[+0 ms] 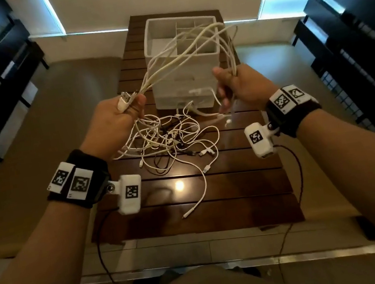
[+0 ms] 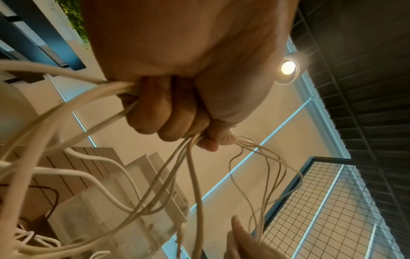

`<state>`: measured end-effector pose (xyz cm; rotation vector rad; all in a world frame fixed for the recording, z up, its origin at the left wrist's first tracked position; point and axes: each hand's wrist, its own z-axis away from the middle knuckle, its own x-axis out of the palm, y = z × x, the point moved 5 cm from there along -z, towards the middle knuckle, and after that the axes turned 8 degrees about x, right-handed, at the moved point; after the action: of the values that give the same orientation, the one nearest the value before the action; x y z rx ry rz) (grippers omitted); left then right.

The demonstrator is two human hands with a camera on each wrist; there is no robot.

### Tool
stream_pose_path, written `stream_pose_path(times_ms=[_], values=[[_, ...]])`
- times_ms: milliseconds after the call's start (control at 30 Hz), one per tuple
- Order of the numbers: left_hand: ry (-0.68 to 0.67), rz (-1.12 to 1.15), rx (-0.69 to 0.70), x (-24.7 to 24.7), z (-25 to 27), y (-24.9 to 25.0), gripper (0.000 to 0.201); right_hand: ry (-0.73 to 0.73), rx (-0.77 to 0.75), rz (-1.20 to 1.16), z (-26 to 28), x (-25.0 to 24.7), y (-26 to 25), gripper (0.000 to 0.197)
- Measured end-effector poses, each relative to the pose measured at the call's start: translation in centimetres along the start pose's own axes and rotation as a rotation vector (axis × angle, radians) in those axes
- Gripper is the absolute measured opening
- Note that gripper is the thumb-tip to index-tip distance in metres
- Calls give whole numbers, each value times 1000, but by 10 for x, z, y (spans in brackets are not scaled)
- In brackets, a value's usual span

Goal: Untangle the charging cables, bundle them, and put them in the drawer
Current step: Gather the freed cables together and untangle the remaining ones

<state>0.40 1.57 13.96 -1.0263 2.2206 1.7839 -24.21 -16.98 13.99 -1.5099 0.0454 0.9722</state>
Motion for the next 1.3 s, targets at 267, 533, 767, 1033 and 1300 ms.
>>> stream_pose_path(times_ms=[267, 533, 767, 1033, 1300], values=[[-182, 32, -159, -21, 25, -23, 46, 66, 251, 890, 8, -22, 117, 32], [-786, -133, -230, 69, 61, -34, 34, -147, 624, 991, 40, -5, 222, 29], [-790, -153, -270, 100, 60, -58, 37, -366, 568, 1061, 46, 10, 192, 89], [-802, -72, -213, 94, 59, -46, 39, -411, -144, 510, 63, 139, 59, 73], [21, 528, -468, -1, 48, -60, 43, -146, 39, 939, 55, 100, 123, 30]])
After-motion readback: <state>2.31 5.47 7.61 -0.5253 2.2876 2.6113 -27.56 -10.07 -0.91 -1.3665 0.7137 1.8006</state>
